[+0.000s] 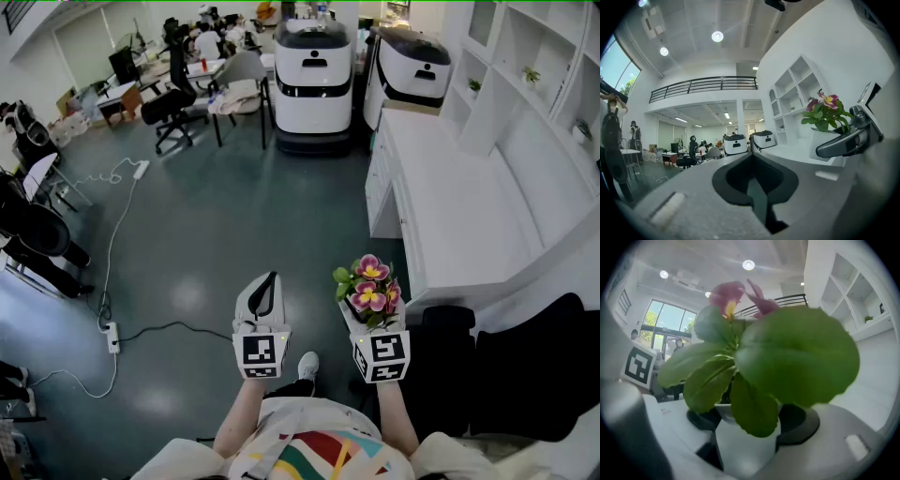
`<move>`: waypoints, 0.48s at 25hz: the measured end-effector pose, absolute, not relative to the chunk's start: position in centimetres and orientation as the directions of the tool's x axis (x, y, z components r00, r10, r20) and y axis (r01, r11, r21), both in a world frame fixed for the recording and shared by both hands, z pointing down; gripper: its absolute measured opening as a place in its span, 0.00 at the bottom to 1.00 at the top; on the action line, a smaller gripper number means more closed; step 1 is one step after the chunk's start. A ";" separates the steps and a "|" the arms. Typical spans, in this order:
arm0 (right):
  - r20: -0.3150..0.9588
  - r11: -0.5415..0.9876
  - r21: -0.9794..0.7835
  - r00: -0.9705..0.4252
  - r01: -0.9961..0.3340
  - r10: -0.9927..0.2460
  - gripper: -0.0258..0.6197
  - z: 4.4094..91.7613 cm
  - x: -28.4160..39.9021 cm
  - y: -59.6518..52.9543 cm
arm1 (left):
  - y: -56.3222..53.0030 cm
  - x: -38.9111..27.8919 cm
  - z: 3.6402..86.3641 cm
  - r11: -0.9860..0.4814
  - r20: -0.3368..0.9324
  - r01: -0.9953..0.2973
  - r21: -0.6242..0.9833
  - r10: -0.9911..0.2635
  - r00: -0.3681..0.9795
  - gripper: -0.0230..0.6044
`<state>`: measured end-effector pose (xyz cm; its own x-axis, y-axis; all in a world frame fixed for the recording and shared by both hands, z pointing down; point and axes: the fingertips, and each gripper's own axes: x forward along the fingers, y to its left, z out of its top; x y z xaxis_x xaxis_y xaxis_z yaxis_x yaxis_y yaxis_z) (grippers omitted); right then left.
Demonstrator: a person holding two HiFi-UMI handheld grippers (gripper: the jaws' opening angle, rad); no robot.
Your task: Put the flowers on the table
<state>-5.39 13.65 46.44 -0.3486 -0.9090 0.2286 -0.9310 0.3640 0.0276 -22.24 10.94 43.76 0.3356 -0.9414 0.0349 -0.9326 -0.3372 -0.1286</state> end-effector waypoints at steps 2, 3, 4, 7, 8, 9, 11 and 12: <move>0.225 0.364 0.010 -0.353 -0.931 -0.908 0.56 46.5 -5.6 13.4 | 10.6 -22.6 43.8 -0.335 0.033 -0.934 -0.123 -0.942 0.333 0.04; 0.225 0.364 0.007 -0.353 -0.931 -0.908 0.56 46.5 -5.7 13.3 | 10.4 -22.7 43.9 -0.334 0.032 -0.935 -0.121 -0.942 0.333 0.04; 0.227 0.364 0.007 -0.353 -0.931 -0.908 0.56 46.5 -5.7 13.1 | 10.2 -22.8 43.9 -0.335 0.033 -0.935 -0.118 -0.942 0.333 0.04; 0.239 0.369 0.012 -0.356 -0.929 -0.904 0.56 46.8 -5.5 12.5 | 9.6 -22.7 44.4 -0.339 0.040 -0.934 -0.111 -0.941 0.337 0.04; 0.243 0.371 0.011 -0.357 -0.929 -0.902 0.56 47.0 -5.4 12.2 | 9.3 -22.5 44.6 -0.341 0.043 -0.934 -0.110 -0.940 0.338 0.04; 0.246 0.371 0.010 -0.357 -0.929 -0.901 0.56 47.1 -5.2 11.9 | 9.0 -22.4 44.8 -0.343 0.046 -0.933 -0.111 -0.939 0.340 0.04; 0.243 0.366 0.001 -0.354 -0.931 -0.903 0.56 47.2 -5.1 11.2 | 8.3 -22.3 45.0 -0.346 0.049 -0.931 -0.113 -0.938 0.343 0.04; 0.237 0.362 -0.006 -0.353 -0.932 -0.905 0.56 47.2 -5.0 10.7 | 7.9 -22.4 45.1 -0.347 0.048 -0.931 -0.113 -0.938 0.344 0.04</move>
